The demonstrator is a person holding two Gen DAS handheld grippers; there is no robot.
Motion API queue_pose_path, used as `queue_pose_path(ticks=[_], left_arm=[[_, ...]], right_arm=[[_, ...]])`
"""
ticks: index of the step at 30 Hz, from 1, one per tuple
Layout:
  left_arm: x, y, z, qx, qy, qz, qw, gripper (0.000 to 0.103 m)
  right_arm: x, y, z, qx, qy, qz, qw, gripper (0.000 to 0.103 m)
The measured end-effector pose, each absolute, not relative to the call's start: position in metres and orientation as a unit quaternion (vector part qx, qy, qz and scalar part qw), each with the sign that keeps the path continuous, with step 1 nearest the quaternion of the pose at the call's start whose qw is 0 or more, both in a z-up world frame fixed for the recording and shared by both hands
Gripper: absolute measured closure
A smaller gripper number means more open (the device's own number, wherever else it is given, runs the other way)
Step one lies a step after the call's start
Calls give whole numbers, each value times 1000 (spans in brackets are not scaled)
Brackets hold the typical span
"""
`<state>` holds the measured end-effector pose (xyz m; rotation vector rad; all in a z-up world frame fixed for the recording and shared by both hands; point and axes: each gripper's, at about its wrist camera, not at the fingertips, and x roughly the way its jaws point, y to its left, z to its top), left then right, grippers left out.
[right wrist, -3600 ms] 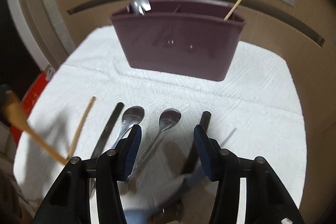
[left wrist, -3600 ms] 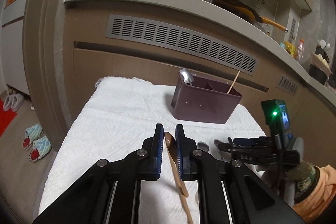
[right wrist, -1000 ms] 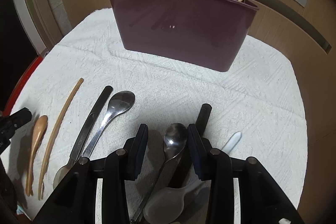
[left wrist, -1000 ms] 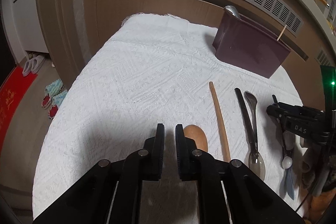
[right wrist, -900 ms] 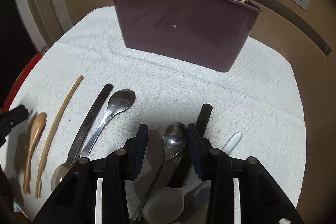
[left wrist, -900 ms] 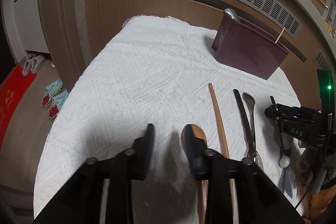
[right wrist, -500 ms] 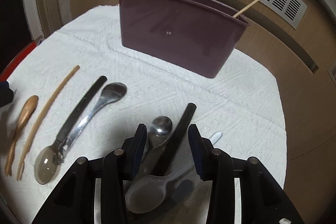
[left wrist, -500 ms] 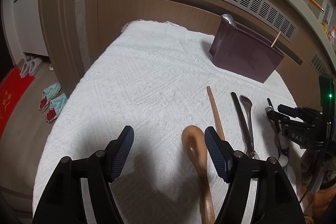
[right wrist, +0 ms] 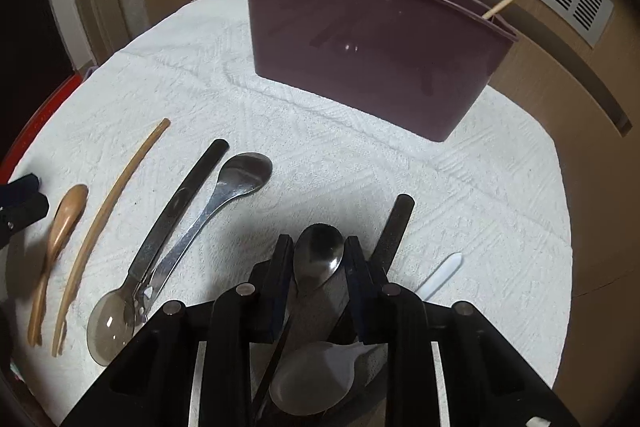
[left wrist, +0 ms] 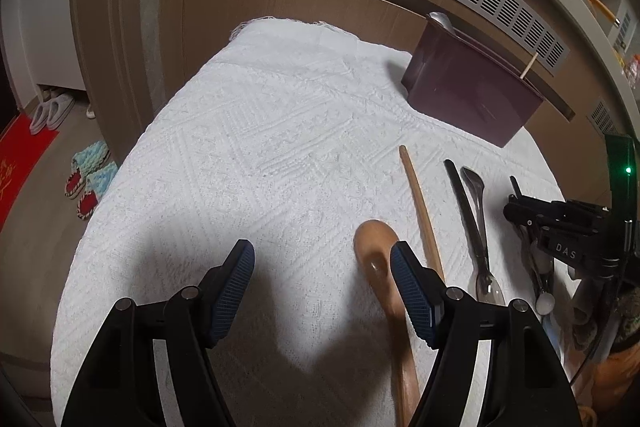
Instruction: Organize utensils
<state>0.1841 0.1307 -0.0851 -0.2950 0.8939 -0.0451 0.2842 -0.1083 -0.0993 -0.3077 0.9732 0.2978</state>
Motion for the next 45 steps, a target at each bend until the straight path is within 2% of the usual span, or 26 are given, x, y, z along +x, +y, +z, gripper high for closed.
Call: queue_pose_path(ticks=[11, 16, 21, 23, 25, 27, 34, 42, 44, 45], left_arm=[[185, 93, -75, -91, 449, -89, 884, 33], [209, 82, -81, -63, 492, -55, 867, 51], [230, 83, -86, -71, 515, -26, 854, 55], [234, 76, -86, -52, 519, -25, 853, 59], [235, 70, -86, -29, 515, -20, 856, 72], [232, 69, -86, -23, 508, -19, 861, 72], [195, 66, -51, -48, 425, -41, 903, 72], [167, 33, 40, -4, 279, -78, 957, 72], [173, 28, 67, 4, 241, -85, 967, 72], [179, 26, 83, 7, 220, -88, 972, 72]], right_arm=[[246, -125, -43, -106, 380, 176, 902, 80], [235, -131, -34, -91, 357, 193, 909, 80], [227, -139, -35, -76, 350, 198, 912, 80], [225, -144, -35, -71, 349, 199, 913, 80], [224, -147, -35, -66, 349, 198, 914, 80], [222, -149, -34, -61, 348, 198, 914, 80], [203, -155, -25, -62, 336, 198, 919, 80], [177, -162, 13, -58, 282, 196, 938, 83], [178, -164, 32, -59, 261, 195, 944, 99], [179, -164, 45, -63, 244, 192, 949, 99]])
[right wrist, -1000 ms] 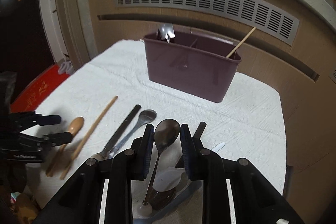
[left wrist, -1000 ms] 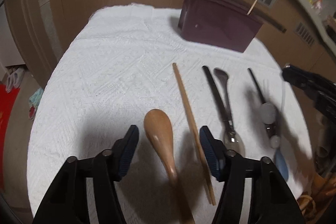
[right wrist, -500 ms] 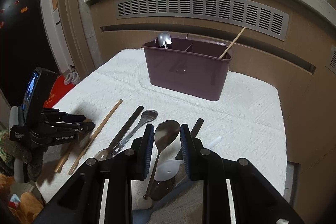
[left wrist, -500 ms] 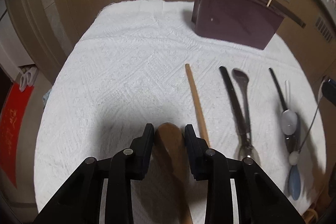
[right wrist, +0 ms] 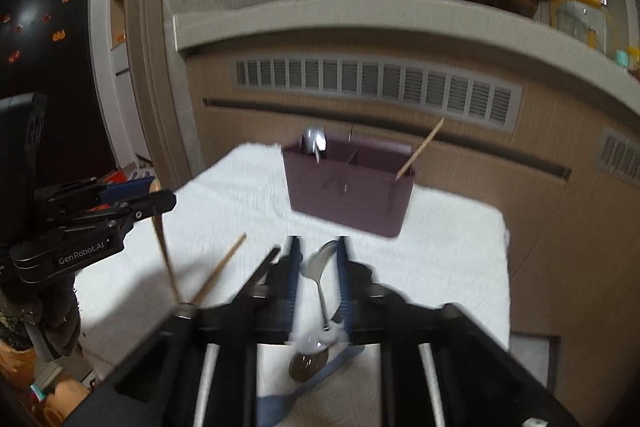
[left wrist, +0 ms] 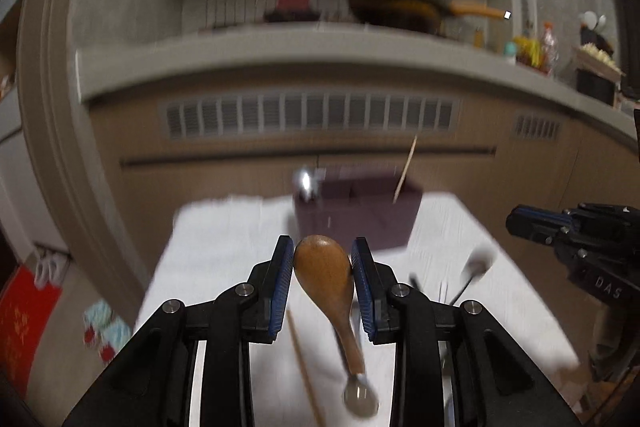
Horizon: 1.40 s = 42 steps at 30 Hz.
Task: Organize utensils
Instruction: 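Lift the wooden spoon with the left tool while the right tool lifts its white-knobbed utensil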
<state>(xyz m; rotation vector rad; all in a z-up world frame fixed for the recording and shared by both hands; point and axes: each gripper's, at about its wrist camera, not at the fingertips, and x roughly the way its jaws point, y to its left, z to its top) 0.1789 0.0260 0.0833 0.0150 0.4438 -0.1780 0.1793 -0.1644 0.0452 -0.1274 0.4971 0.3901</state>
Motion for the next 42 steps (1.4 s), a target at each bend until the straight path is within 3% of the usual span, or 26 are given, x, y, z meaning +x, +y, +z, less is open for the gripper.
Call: queue_pose_path(ticks=[6, 12, 14, 16, 20, 25, 30, 39, 40, 42], left_arm=[[214, 31, 134, -6, 157, -87, 984, 72], [235, 52, 108, -21, 188, -80, 979, 72], [234, 55, 92, -24, 207, -79, 975, 72], [233, 58, 76, -26, 224, -79, 971, 72], [225, 64, 48, -37, 254, -82, 963, 72], [221, 67, 26, -49, 266, -88, 959, 72], [224, 71, 18, -55, 272, -94, 956, 72], [219, 76, 14, -63, 270, -91, 957, 72], [218, 77, 14, -63, 270, -91, 956, 72], [217, 77, 16, -63, 269, -91, 957, 72]], right_arm=[[205, -171, 102, -68, 193, 185, 961, 99], [232, -154, 48, -119, 286, 257, 915, 94], [232, -139, 12, -152, 320, 298, 886, 75], [228, -124, -17, -194, 339, 318, 864, 68], [244, -118, -51, -205, 381, 299, 851, 68], [293, -164, -80, -26, 473, 159, 866, 67], [317, -186, -105, 98, 488, 67, 865, 67], [329, -145, -109, 23, 466, 36, 884, 66], [329, -144, -108, 17, 466, 39, 884, 75], [325, -143, -105, 15, 465, 62, 883, 83]])
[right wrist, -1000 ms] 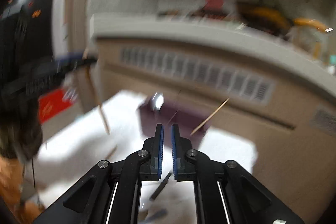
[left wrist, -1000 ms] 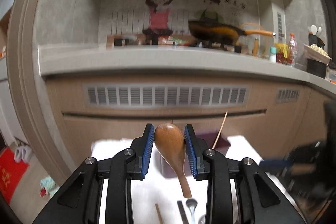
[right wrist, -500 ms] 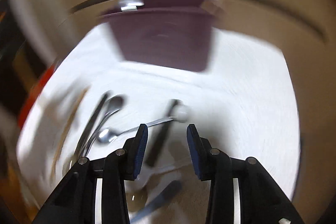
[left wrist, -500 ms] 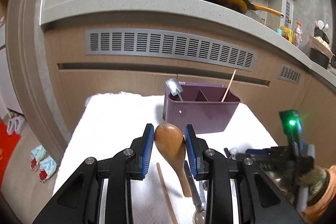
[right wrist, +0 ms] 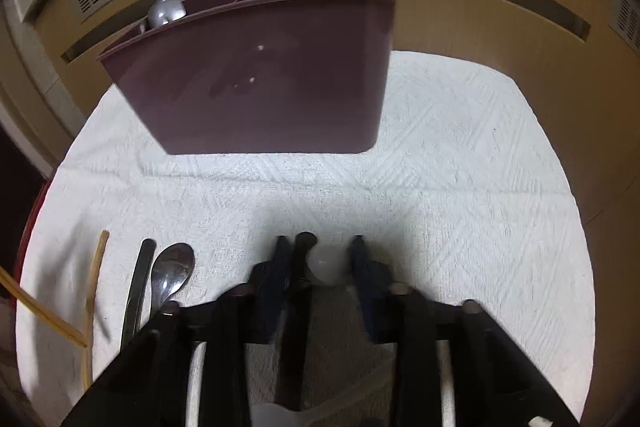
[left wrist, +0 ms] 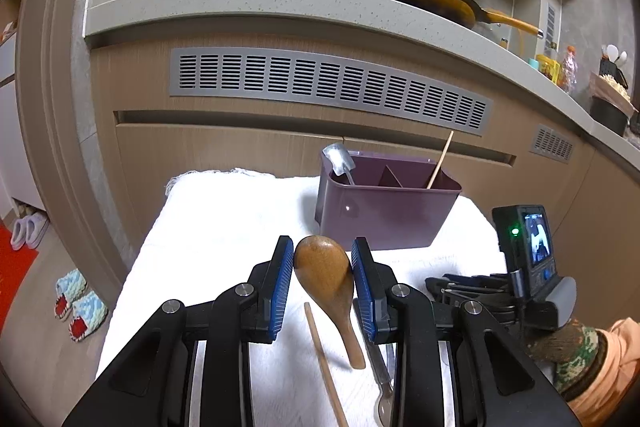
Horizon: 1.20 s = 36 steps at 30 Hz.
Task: Organize utensils
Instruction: 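Lift the wooden spoon with the left tool while the right tool lifts its white-knobbed utensil, then carry the wooden spoon over the maroon caddy with the left tool while the right tool follows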
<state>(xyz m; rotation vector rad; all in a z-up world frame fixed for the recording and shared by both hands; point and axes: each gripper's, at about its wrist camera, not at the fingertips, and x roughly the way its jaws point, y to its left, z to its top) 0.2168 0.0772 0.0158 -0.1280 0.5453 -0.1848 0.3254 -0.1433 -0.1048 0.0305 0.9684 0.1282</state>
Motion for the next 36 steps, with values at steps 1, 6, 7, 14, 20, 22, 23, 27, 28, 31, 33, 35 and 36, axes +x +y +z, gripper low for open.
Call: queue_pose_path(ticks=[1, 6, 7, 14, 20, 22, 23, 27, 28, 31, 33, 35, 36], left_arm=[[215, 77, 17, -63, 267, -91, 957, 72], [209, 73, 26, -60, 260, -99, 959, 72], [208, 71, 29, -59, 257, -101, 959, 72], [216, 50, 72, -34, 221, -117, 968, 72], [254, 28, 137, 5, 157, -114, 981, 72], [270, 20, 152, 18, 142, -111, 983, 72], [278, 17, 157, 23, 136, -111, 984, 72], [318, 4, 165, 26, 129, -121, 984, 72], [326, 1, 164, 26, 130, -121, 984, 72], [353, -4, 148, 21, 148, -127, 981, 72], [370, -6, 130, 18, 168, -132, 977, 72], [382, -7, 112, 16, 184, -131, 974, 72], [387, -6, 103, 14, 194, -130, 972, 72]], right_arm=[[322, -143, -101, 11, 463, 71, 884, 83], [294, -145, -66, -18, 416, 111, 902, 83], [288, -145, -57, -25, 404, 116, 907, 83], [263, -148, 32, -66, 284, 136, 947, 83], [276, -155, 112, -98, 172, 103, 975, 83], [285, -152, 132, -128, 146, 89, 977, 83], [293, -149, 140, -146, 130, 77, 978, 83], [322, -138, 150, -206, 120, 60, 969, 83], [328, -135, 147, -219, 120, 57, 967, 83], [344, -130, 130, -253, 129, 54, 957, 83], [352, -127, 112, -265, 140, 58, 952, 83], [362, -125, 92, -273, 156, 64, 947, 83], [365, -126, 85, -271, 166, 68, 946, 83]])
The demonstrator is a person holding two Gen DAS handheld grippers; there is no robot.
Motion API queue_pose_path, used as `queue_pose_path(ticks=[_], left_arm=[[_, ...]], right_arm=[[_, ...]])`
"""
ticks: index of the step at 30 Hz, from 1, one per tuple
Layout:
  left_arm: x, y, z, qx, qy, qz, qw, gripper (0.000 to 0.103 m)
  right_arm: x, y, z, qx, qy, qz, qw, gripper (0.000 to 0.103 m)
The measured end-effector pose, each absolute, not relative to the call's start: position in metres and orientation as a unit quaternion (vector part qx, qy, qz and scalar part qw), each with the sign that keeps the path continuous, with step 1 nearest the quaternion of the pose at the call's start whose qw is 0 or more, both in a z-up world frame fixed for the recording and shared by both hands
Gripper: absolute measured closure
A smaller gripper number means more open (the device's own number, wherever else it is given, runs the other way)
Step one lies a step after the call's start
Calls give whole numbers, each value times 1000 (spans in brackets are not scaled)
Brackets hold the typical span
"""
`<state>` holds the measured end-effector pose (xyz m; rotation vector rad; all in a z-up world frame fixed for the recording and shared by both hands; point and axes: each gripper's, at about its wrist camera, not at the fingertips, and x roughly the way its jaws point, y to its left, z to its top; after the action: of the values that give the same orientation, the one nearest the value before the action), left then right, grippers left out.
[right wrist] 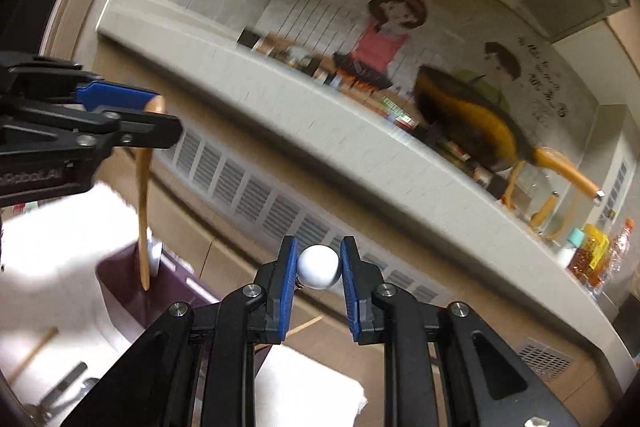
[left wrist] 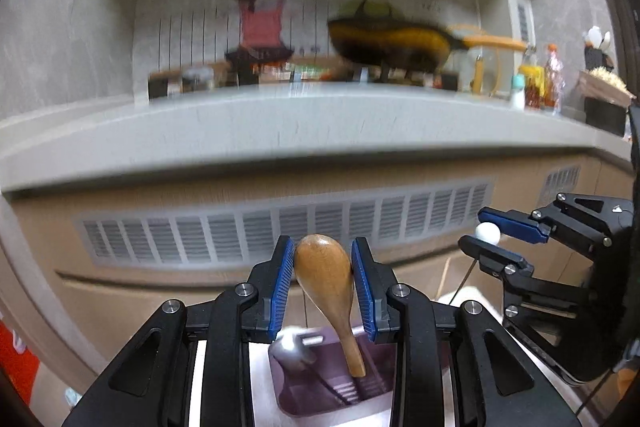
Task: Organize utensils
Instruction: 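Carry the wooden spoon over the maroon caddy with the left tool while the right tool follows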
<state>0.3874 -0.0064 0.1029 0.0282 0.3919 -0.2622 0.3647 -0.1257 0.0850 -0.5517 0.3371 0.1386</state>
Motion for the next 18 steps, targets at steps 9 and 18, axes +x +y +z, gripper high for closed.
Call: queue_pose_path(ticks=[9, 18], left_arm=[[417, 3, 28, -22, 281, -128, 951, 72], [404, 11, 20, -41, 290, -125, 948, 71]], right_arm=[[403, -138, 25, -169, 287, 135, 933, 83], [401, -162, 19, -71, 323, 173, 928, 76]])
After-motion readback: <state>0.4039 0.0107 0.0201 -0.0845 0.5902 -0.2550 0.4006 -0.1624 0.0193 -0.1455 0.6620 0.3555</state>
